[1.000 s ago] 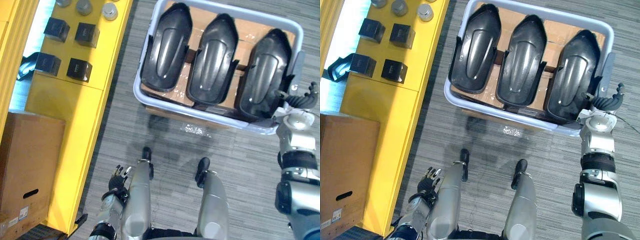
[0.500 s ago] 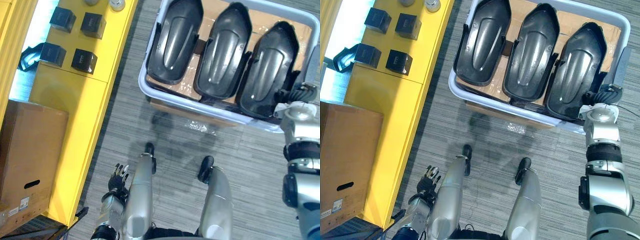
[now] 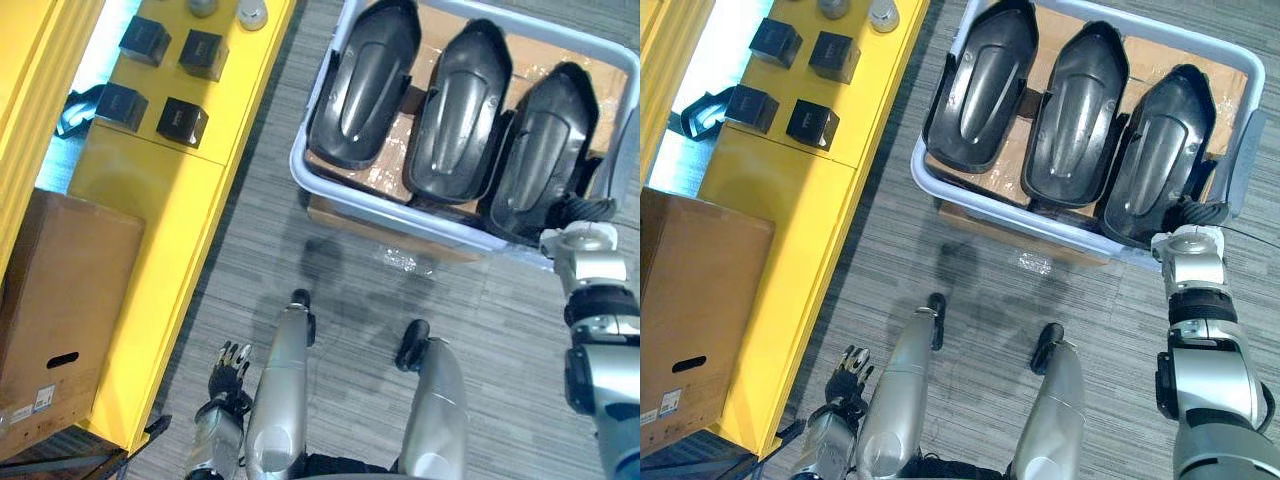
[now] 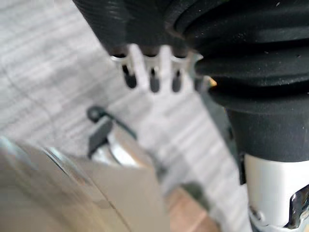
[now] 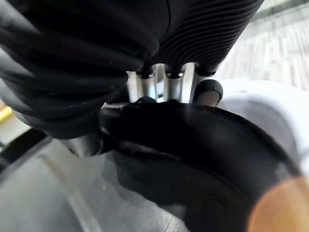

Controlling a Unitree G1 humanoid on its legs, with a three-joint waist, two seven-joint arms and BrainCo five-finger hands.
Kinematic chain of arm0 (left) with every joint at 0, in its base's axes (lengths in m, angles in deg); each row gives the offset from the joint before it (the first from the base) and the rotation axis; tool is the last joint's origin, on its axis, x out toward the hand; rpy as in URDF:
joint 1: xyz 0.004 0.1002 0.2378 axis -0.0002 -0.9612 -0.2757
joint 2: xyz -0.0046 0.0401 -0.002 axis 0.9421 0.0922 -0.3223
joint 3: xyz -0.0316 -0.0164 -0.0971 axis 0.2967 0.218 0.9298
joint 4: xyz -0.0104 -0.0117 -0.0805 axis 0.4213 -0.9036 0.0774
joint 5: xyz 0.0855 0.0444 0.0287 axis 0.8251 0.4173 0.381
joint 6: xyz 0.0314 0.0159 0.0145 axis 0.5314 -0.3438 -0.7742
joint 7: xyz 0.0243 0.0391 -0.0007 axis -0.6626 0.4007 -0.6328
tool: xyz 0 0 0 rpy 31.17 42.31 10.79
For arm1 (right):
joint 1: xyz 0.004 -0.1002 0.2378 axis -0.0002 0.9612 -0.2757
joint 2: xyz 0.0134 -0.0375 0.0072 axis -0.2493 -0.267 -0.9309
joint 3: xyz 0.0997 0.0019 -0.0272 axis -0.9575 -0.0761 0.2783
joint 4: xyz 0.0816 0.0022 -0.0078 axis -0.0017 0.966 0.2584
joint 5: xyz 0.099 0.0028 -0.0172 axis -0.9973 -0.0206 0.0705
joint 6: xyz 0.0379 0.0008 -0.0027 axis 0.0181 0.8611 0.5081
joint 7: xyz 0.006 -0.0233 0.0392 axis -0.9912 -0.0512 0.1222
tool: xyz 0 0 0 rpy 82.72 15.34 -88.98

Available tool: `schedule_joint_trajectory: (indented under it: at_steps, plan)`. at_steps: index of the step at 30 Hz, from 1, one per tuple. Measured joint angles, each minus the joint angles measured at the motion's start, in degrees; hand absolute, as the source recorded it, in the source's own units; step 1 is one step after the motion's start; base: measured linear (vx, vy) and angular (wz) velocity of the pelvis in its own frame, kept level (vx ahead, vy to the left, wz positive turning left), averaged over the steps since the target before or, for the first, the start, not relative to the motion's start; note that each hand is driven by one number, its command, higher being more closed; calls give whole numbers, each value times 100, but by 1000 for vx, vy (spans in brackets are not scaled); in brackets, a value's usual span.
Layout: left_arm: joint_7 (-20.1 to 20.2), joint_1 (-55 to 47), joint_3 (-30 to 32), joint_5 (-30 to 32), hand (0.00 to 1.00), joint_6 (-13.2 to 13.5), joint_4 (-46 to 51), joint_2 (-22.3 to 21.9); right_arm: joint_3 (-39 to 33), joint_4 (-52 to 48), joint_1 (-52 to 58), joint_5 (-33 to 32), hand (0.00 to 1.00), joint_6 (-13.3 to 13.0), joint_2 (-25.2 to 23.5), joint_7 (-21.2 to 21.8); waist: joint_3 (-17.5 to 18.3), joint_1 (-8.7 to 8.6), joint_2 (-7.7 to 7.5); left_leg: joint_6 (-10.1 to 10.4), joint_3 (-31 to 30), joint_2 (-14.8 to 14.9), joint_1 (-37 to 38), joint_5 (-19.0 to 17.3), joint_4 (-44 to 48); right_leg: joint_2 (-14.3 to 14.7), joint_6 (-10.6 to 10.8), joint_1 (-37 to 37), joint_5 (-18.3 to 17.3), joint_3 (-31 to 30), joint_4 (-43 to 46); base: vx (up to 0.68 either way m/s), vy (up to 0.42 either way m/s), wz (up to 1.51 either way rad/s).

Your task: Walk over and take plastic housings, then place them on the shelf

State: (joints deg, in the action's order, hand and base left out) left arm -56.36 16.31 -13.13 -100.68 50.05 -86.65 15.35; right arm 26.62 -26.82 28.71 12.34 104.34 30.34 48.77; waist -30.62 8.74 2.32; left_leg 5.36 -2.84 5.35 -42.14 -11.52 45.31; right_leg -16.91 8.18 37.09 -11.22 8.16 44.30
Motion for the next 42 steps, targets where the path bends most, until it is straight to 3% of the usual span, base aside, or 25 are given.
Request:
schedule_joint_trajectory:
  at_steps: [2, 10, 15, 19, 26, 29, 31, 33, 36, 42]
  plan:
    - [1, -106, -24, -168, 0, 8, -34, -1, -1, -48, 101, 192, 100, -174, -25, -201, -3, -1, -5, -16, -3, -1, 44, -23, 43, 2, 15, -72, -1, 9, -1, 3, 40, 2]
    - [-4, -290, -208, -618, 0, 49, 115, 56, -49, -767, 577, 879, 100, -348, -30, -590, -4, -48, -60, -53, 61, 13, 631, -47, -143, 20, 109, -740, 65, 87, -373, 8, 45, -1]
    - [-27, -508, -261, -771, 0, 157, 509, 101, -302, -1231, 764, 1096, 100, -359, -63, -726, 14, -101, -248, -105, 227, 19, 1122, 26, -571, 14, 168, -1266, 248, 141, -926, 52, 46, -2]
    - [-166, -582, -495, -727, 0, 328, 1126, 107, -523, -1491, 807, 1215, 100, -360, -63, -937, 19, -184, -299, -124, 348, -24, 1575, 140, -1079, 25, 192, -1780, 551, 217, -1633, 105, 52, -4]
    - [-457, -480, -476, -482, 0, 380, 2659, 150, -580, -2336, 850, 1733, 100, -348, -64, -1099, 47, -341, -342, -80, 384, -92, 2310, 388, -1933, 69, 227, -2574, 858, 415, -2559, 120, -2, 3]
    - [-386, -85, -498, -490, 0, 146, 2883, 305, -588, -2601, 867, 1929, 100, -357, -103, -1110, 208, -348, -361, -34, 404, -90, 2718, 618, -2536, 155, 211, -3016, 1084, 570, -3189, 116, -40, 3]
    - [-366, 113, -548, -485, 0, -57, 2983, 335, -556, -2788, 955, 2083, 100, -365, -261, -1102, 672, -362, -421, -2, 459, -76, 2738, 783, -2921, 227, 192, -3042, 1262, 616, -3617, 138, -44, -3]
    - [-256, 402, -757, -472, 0, -281, 3046, 390, -484, -3063, 955, 2279, 100, -455, -370, -1022, 842, -387, -392, 29, 502, -54, 3019, 852, -3210, 284, 175, -3307, 1399, 618, -3954, 169, -34, -13]
    - [-41, 848, -1263, -313, 0, -700, 2997, 460, -161, -3408, 1020, 2624, 100, -887, -579, -889, 1280, -598, -411, 73, 583, -1, 3280, 878, -3487, 348, 145, -3442, 1447, 605, -4087, 87, -19, -12]
    - [39, 1663, -1866, -36, 0, -1098, 2170, 440, 399, -3764, 1080, 2895, 100, -1599, -1017, -620, 1607, -788, -489, 124, 829, 70, 3675, 961, -3828, 433, 109, -3616, 1543, 519, -4310, 16, -19, -21]
